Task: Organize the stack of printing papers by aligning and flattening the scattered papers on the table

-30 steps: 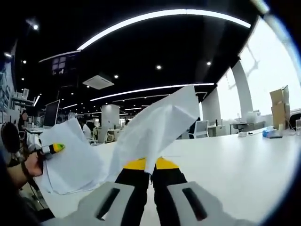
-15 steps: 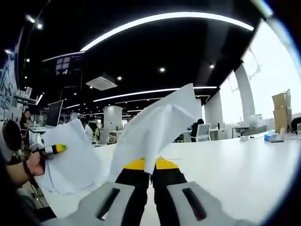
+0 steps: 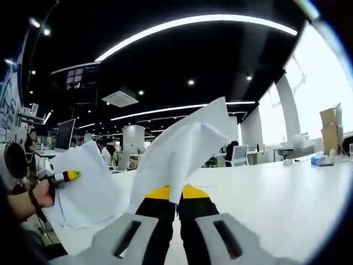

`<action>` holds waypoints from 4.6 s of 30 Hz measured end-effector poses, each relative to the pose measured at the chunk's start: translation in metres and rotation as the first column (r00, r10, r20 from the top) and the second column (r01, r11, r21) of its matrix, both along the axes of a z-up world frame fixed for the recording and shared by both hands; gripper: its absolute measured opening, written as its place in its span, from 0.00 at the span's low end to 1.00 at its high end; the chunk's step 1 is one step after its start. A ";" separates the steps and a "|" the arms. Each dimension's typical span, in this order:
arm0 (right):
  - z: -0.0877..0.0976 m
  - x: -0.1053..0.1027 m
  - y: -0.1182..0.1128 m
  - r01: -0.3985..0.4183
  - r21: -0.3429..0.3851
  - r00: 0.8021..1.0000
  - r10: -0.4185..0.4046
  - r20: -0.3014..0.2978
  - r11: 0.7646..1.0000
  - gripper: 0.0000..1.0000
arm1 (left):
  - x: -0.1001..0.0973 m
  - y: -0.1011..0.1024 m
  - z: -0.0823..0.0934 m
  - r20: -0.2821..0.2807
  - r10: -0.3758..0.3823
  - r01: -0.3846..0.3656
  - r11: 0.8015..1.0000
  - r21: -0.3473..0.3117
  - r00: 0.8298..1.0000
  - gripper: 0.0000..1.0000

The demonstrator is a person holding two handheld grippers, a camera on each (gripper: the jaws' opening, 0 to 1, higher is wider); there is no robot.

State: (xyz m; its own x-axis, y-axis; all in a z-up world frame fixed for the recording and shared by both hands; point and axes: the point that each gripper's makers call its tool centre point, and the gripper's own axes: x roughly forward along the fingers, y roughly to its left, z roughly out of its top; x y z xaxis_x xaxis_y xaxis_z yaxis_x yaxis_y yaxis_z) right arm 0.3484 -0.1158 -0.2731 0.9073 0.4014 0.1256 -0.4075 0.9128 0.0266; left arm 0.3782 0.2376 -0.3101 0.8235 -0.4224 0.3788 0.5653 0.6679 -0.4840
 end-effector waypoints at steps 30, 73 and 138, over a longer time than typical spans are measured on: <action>0.009 0.001 -0.003 -0.128 0.012 0.991 0.128 -0.040 0.992 0.00 | 0.000 -0.002 0.000 -0.004 0.000 0.000 1.000 0.005 1.000 0.08; 0.018 0.000 0.034 -0.181 0.171 0.983 0.184 -0.002 0.968 0.00 | 0.001 0.002 0.000 0.002 0.010 -0.010 1.000 -0.001 1.000 0.07; 0.061 0.005 0.110 -0.355 0.338 0.934 0.344 0.095 0.871 0.00 | -0.001 0.025 0.005 0.021 0.036 -0.032 0.987 -0.160 0.999 0.06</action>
